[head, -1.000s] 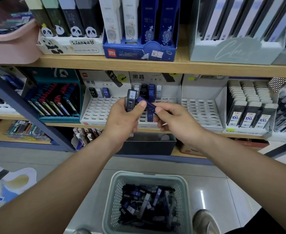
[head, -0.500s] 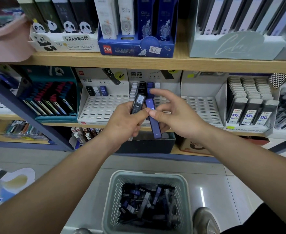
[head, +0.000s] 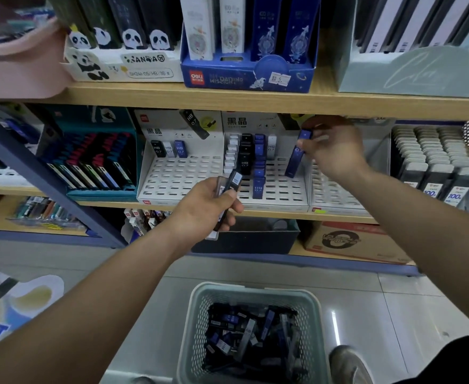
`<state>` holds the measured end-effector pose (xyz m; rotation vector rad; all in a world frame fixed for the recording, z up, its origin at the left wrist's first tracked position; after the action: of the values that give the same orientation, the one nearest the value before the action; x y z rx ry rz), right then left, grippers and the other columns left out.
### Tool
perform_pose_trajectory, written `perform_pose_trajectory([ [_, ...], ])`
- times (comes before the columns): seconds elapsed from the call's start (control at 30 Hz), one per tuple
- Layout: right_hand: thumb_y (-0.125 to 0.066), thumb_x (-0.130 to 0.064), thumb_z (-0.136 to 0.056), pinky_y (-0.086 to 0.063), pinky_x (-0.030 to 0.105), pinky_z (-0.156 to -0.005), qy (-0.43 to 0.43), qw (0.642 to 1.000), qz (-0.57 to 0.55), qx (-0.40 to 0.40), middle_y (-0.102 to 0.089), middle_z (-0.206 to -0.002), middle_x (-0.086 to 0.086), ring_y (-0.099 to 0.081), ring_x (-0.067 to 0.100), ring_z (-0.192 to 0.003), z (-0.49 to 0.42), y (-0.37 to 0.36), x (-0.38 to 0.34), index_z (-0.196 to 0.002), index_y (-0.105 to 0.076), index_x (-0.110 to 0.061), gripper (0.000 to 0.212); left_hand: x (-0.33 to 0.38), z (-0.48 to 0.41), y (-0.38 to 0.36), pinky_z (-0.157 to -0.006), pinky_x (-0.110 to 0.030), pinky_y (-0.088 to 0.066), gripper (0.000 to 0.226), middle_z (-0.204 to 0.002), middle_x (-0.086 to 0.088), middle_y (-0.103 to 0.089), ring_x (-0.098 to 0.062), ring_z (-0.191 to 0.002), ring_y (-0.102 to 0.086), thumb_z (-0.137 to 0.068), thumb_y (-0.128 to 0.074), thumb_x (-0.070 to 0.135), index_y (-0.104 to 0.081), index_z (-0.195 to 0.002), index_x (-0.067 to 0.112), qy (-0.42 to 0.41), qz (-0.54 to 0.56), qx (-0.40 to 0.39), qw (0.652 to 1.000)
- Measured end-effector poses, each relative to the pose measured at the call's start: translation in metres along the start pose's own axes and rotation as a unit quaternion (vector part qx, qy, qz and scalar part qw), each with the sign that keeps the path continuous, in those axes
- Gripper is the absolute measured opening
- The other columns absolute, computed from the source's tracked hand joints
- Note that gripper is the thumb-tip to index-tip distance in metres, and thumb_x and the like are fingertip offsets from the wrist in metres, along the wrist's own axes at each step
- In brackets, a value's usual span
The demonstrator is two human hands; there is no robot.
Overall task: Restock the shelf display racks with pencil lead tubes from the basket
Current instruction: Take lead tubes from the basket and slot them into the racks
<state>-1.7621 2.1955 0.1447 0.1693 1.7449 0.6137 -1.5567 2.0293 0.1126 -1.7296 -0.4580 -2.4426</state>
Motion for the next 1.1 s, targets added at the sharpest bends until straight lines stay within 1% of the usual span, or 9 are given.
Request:
perform_pose_trajectory([
  [0.1,-0.078,-0.016,-0.083,-0.054,0.040,-0.091,0.049,0.997,0.055,0.010,-0.066,-0.092,-0.002,-0.063,0.018,-0.088,-0.015,-0.008,0.001,-0.090,-0.063,-0.030,0.022,-0.005,0.002,0.008,-0.056,-0.024,-0.053,0.017,-0.082,0.000,-0.071,-0.010,-0.058,-0.060,-0.105,-0.047,0.017,-0.060,-0.115,0.011,-0.002,0.014,0.002,1.000],
  [0.27,-0.076,-0.022,-0.086,-0.041,0.021,-0.079,0.091,0.982,0.165,0.023,-0.067,-0.097,-0.001,-0.061,0.015,-0.088,-0.027,-0.015,0.005,-0.104,-0.069,-0.019,0.019,-0.008,0.003,0.019,-0.057,-0.026,-0.055,0.016,-0.084,-0.003,-0.073,-0.015,-0.059,-0.062,-0.105,-0.049,0.019,-0.061,-0.114,0.011,-0.007,0.033,0.012,0.999],
  [0.33,-0.076,-0.023,-0.086,-0.042,0.022,-0.078,0.083,0.982,0.164,0.029,-0.069,-0.099,0.001,-0.063,0.016,-0.088,-0.029,-0.015,0.007,-0.103,-0.069,-0.019,0.019,-0.010,0.004,0.020,-0.057,-0.026,-0.054,0.016,-0.086,-0.004,-0.073,-0.016,-0.060,-0.062,-0.105,-0.050,0.019,-0.060,-0.113,0.011,-0.008,0.034,0.011,0.999],
  [0.47,-0.078,-0.019,-0.083,-0.054,0.032,-0.082,0.083,0.984,0.157,0.009,-0.069,-0.096,0.002,-0.065,0.018,-0.088,-0.027,-0.021,0.008,-0.097,-0.066,-0.022,0.018,-0.010,0.004,0.022,-0.056,-0.026,-0.053,0.014,-0.085,-0.003,-0.074,-0.015,-0.060,-0.062,-0.105,-0.049,0.020,-0.061,-0.110,0.013,-0.009,0.028,0.006,1.000],
  [0.63,-0.073,-0.014,-0.087,-0.053,0.031,-0.084,0.111,0.980,0.167,-0.012,-0.071,-0.098,0.005,-0.065,0.020,-0.089,-0.024,-0.021,0.004,-0.099,-0.069,-0.017,0.013,-0.009,0.003,0.022,-0.056,-0.026,-0.052,0.013,-0.085,-0.003,-0.075,-0.014,-0.060,-0.062,-0.104,-0.050,0.020,-0.061,-0.110,0.015,-0.005,0.032,0.014,0.999],
  [0.73,-0.064,-0.017,-0.095,-0.047,0.027,-0.091,0.155,0.966,0.207,-0.024,-0.072,-0.112,0.009,-0.066,0.027,-0.104,-0.018,-0.025,-0.003,-0.112,-0.072,-0.012,0.019,-0.008,0.005,0.019,-0.056,-0.024,-0.053,0.014,-0.089,-0.004,-0.076,-0.013,-0.060,-0.063,-0.104,-0.050,0.020,-0.061,-0.110,0.013,-0.006,0.038,0.006,0.999],
  [0.8,-0.059,-0.017,-0.098,-0.038,0.021,-0.088,0.180,0.956,0.230,-0.018,-0.070,-0.119,0.009,-0.063,0.028,-0.110,-0.016,-0.026,-0.009,-0.118,-0.071,-0.012,0.023,-0.007,0.006,0.017,-0.056,-0.023,-0.054,0.015,-0.091,-0.004,-0.077,-0.012,-0.060,-0.063,-0.104,-0.050,0.020,-0.062,-0.111,0.013,-0.008,0.036,0.004,0.999],
  [0.87,-0.056,-0.016,-0.100,-0.036,0.022,-0.085,0.194,0.950,0.246,-0.017,-0.069,-0.122,0.011,-0.061,0.031,-0.112,-0.015,-0.028,-0.011,-0.121,-0.070,-0.012,0.026,-0.007,0.006,0.016,-0.056,-0.023,-0.053,0.015,-0.093,-0.005,-0.077,-0.012,-0.061,-0.063,-0.104,-0.051,0.021,-0.062,-0.111,0.013,-0.008,0.035,0.004,0.999],
  [1.1,-0.057,-0.014,-0.096,-0.050,0.036,-0.089,0.204,0.932,0.292,-0.072,-0.068,-0.115,0.016,-0.062,0.034,-0.104,-0.013,-0.039,-0.004,-0.125,-0.067,-0.015,0.031,-0.007,0.006,0.013,-0.054,-0.023,-0.050,0.017,-0.090,-0.003,-0.077,-0.012,-0.060,-0.062,-0.104,-0.050,0.021,-0.062,-0.113,0.013,-0.005,0.036,0.006,0.999],
])
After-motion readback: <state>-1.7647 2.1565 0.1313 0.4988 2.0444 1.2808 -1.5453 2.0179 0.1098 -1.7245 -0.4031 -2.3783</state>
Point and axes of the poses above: each hand's wrist, its own z-axis away from the middle knuckle, its own y-axis out of the back of the hand, x = y × z, the point moved 8 cm from there along -z, towards the middle knuckle
